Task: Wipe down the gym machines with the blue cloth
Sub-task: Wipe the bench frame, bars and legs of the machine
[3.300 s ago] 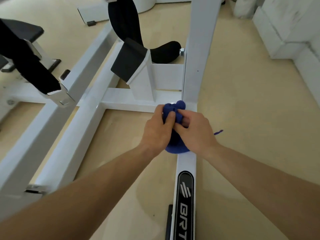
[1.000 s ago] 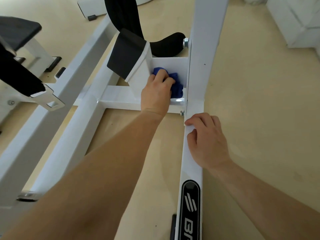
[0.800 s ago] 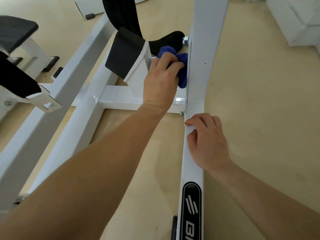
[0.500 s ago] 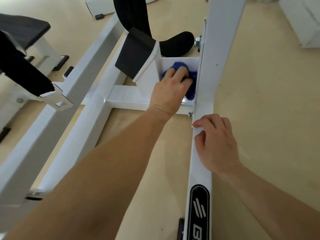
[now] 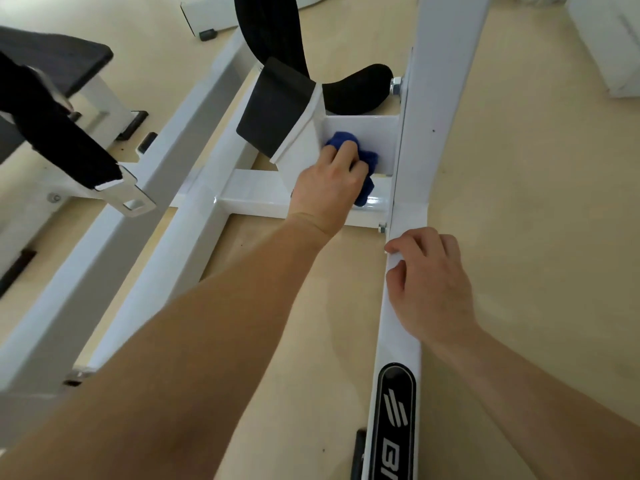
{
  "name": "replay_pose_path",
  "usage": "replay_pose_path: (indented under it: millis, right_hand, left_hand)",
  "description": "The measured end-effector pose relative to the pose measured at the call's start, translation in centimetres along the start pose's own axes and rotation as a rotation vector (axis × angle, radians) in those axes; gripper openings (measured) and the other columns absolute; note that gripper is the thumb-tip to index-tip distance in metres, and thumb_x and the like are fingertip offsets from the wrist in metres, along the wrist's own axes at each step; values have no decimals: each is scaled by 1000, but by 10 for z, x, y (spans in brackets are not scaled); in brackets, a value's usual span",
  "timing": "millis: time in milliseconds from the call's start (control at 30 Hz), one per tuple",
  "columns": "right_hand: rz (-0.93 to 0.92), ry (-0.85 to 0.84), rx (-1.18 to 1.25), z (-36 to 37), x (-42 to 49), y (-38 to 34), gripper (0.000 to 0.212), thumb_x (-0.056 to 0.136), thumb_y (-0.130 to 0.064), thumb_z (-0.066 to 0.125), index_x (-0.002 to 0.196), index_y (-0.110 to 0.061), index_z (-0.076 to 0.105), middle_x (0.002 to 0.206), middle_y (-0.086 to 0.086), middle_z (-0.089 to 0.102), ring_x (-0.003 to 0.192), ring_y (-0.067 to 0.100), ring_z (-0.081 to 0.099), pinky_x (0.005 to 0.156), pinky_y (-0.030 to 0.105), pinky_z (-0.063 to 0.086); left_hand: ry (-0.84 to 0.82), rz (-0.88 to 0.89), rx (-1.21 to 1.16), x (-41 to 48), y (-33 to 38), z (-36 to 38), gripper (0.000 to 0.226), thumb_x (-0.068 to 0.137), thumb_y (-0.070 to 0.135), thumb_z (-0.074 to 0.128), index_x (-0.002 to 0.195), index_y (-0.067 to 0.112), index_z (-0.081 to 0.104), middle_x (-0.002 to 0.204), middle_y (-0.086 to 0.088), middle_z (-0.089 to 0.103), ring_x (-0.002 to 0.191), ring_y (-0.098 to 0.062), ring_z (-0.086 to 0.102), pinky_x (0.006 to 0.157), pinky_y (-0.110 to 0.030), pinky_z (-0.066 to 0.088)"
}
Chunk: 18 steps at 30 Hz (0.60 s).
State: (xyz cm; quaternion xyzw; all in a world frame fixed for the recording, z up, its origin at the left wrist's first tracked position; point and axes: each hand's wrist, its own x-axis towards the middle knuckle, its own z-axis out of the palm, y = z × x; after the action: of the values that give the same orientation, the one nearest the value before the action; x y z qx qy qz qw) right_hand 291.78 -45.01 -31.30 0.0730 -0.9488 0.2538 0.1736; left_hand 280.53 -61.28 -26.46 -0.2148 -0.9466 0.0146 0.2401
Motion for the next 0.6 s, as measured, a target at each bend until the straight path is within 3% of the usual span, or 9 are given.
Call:
replay_pose_path:
  millis: [133, 267, 400, 500, 600]
  right_hand:
    - [-12, -4, -74, -5, 5, -7, 26, 80, -17, 51, 97, -18, 70, 102, 2, 60, 90, 27, 53, 70, 38, 45]
    - [64, -13, -24, -2, 16, -19, 21, 78, -14, 60, 96, -22, 69, 104, -1, 60, 95, 24, 51, 78, 37, 41]
    - [76, -16, -69, 10, 12, -17, 19, 76, -13, 62, 90, -22, 70, 102, -1, 59, 95, 25, 48, 81, 38, 38]
    - [87, 3, -65, 13, 11, -17, 17, 76, -12, 63, 88, -22, 70, 101, -1, 58, 96, 25, 47, 81, 37, 36]
    - [93, 12, -60, 14, 10, -19, 16, 75, -11, 64, 87, -21, 70, 101, 0, 58, 95, 27, 48, 80, 38, 37]
  left_hand:
    - [231, -46, -103, -15, -17, -30, 27, 83, 16, 74, 108, 9, 66, 115, -12, 60, 101, -30, 57, 77, -32, 51]
    - [364, -544, -344, -31, -41, -41, 26, 84, 13, 64, 110, 11, 60, 123, -8, 51, 103, -21, 54, 80, -23, 43]
    - [319, -764, -470, -16, -33, -39, 25, 86, 20, 66, 110, 16, 63, 124, 2, 52, 87, -4, 45, 75, -12, 32]
    - [349, -861, -523, -8, -29, -34, 16, 85, 21, 67, 101, 16, 65, 115, 2, 54, 80, -6, 44, 71, -13, 32]
    - [189, -915, -526, -15, -30, -13, 7, 87, 19, 64, 91, 14, 65, 104, 2, 57, 78, -10, 50, 66, -11, 30]
